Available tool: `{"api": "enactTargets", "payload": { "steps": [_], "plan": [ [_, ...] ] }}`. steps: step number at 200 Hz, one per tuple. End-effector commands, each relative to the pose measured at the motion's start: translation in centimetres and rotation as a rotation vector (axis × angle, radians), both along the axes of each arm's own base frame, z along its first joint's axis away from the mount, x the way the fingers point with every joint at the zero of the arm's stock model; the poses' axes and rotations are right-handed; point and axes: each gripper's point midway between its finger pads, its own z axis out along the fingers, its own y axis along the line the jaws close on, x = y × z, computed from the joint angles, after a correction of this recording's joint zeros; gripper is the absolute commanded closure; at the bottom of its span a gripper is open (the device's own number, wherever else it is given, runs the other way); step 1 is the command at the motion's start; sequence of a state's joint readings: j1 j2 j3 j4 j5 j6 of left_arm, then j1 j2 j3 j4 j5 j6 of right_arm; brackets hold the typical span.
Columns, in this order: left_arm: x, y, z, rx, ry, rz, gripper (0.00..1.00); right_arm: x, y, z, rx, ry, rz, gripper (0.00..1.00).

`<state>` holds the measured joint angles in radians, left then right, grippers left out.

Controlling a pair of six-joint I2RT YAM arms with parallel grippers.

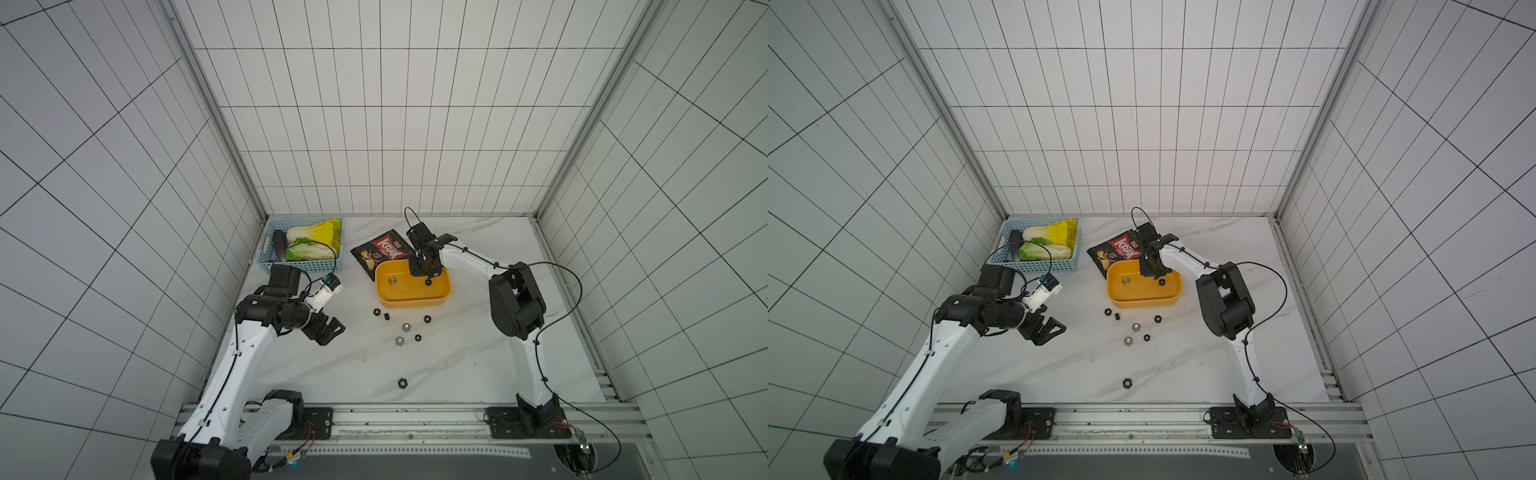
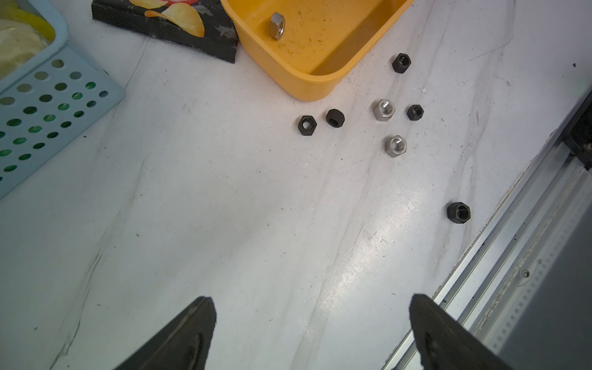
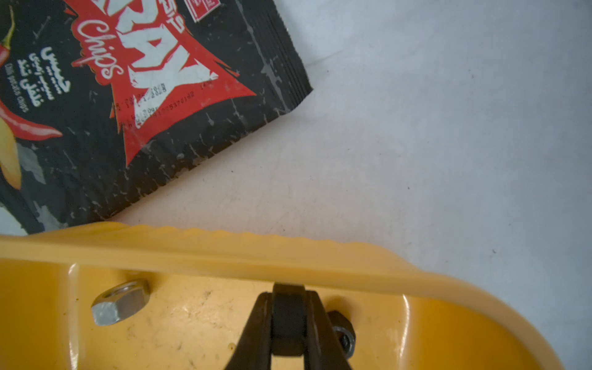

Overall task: Put the nuts on the desktop into the storage box
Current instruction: Place the nut in the storage box.

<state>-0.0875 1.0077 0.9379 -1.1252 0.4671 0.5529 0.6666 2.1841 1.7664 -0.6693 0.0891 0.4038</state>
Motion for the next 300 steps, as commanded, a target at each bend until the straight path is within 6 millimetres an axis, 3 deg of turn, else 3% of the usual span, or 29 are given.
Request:
{"api": "enactTargets", "payload": {
  "steps": [1, 69, 99, 116, 164, 212, 255, 300],
  "plan": [
    [0.2, 0.1, 0.3, -0.006, -0.025, 0.009, 0.02, 1.0, 0.0, 0.8, 0.023, -0.011, -0.024, 0.86],
    [0.1, 0.1, 0.2, -0.007, -0.026, 0.008, 0.02, 1.1, 0.2, 2.2, 0.022, -0.021, -0.007, 0.65],
    [0.1, 0.0, 0.2, -0.012, -0.025, 0.005, 0.02, 1.2, 0.1, 3.4, 0.032, -0.036, -0.006, 0.64],
    [0.0, -0.2, 0.2, -0.019, -0.024, -0.005, 0.02, 0.7, -0.2, 4.8, 0.036, -0.041, -0.003, 0.64],
    [-0.3, -0.9, 0.5, -0.054, -0.03, -0.051, 0.02, -0.9, -1.3, 10.9, 0.105, -0.115, -0.005, 0.62],
    [0.2, -1.1, 1.6, -0.053, -0.071, -0.078, 0.02, -4.7, -3.5, 15.3, 0.175, -0.155, -0.014, 0.55],
    [1.0, -2.0, 2.6, -0.054, -0.12, -0.121, 0.02, -9.5, -6.2, 17.4, 0.211, -0.167, 0.009, 0.43],
    [1.1, -4.6, 3.2, -0.076, -0.13, -0.22, 0.02, -15.5, -9.3, 17.2, 0.203, -0.137, 0.064, 0.03]
  ]
}}
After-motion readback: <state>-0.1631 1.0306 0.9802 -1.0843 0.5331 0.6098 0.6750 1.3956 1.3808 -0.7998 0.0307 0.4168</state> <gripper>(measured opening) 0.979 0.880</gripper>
